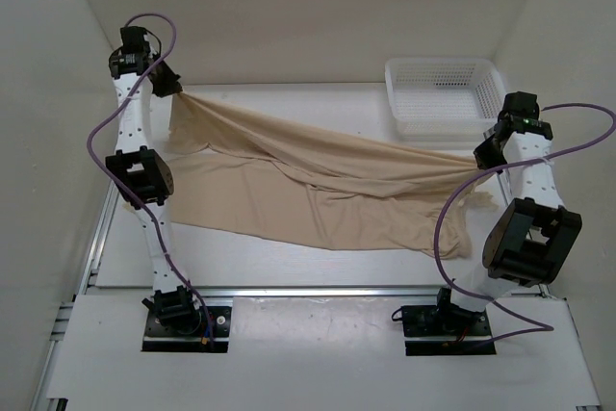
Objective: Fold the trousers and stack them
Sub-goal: Flatten the trousers out
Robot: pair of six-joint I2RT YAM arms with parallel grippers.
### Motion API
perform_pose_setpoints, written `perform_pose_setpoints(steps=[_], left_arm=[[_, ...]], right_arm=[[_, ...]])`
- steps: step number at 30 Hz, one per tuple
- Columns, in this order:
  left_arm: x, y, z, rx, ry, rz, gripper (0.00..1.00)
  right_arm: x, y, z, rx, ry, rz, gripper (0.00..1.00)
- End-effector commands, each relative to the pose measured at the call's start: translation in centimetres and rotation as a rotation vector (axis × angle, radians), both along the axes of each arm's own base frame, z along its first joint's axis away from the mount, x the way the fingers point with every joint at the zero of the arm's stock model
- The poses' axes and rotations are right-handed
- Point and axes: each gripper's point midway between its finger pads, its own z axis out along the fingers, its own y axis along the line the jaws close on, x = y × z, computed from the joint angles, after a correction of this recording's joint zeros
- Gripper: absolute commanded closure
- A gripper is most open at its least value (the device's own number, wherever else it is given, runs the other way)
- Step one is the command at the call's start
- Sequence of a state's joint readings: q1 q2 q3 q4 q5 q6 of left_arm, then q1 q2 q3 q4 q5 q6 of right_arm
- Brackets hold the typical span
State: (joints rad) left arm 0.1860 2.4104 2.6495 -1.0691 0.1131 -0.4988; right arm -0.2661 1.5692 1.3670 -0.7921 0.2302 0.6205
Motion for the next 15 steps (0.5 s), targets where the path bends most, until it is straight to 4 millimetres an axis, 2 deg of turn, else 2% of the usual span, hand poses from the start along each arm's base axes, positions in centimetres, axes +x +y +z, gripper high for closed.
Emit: perform_pose_setpoints(steps=[1, 3, 4, 7, 8, 10, 11, 13, 14, 15], left_arm=[[-0.1, -0.1, 7.8, 0.020, -0.186, 0.007, 0.90], [-0.2, 0.1, 8.3, 0.038, -0.194, 0.005, 0.90], [-0.4, 0.3, 9.3, 0.056, -0.216, 0.007, 0.90], [-0.8, 0.2, 8.2, 0.057, -0.185, 0.001, 0.90], [-0.9, 0.4, 7.2, 0.058, -0.160, 0.007, 0.90], [-0.9, 0.4, 6.8, 0.064, -0.150, 0.001, 0.90], [-0.9, 0.1, 6.8, 0.053, -0.152, -0.011, 0.80], [-0.1, -0.2, 5.2, 0.040, -0.134, -0.038, 0.23], [0.1, -0.5, 5.4, 0.028, -0.139, -0.053, 0.00], [0.2, -0.5, 4.5, 0.023, -0.119, -0.053, 0.00]], right_arm=[[0.6, -1.1, 1.0, -0.043, -0.015, -0.022, 1.00], [0.6, -1.1, 1.0, -0.043, -0.015, -0.022, 1.00], [0.4, -1.0, 0.7, -0.041, -0.006, -0.021, 1.00], [0.5, -1.0, 0.4, -0.038, 0.003, -0.021, 1.00], [0.5, -1.0, 0.4, -0.038, 0.003, -0.021, 1.00], [0.3, -1.0, 0.0, -0.036, 0.012, -0.021, 1.00], [0.3, -1.0, 0.0, -0.036, 0.012, -0.021, 1.00], [0.5, -1.0, 0.1, -0.038, 0.003, -0.021, 1.00], [0.3, -0.8, -0.2, -0.028, 0.010, -0.016, 1.00], [0.3, -0.8, -0.2, -0.028, 0.010, -0.016, 1.00]])
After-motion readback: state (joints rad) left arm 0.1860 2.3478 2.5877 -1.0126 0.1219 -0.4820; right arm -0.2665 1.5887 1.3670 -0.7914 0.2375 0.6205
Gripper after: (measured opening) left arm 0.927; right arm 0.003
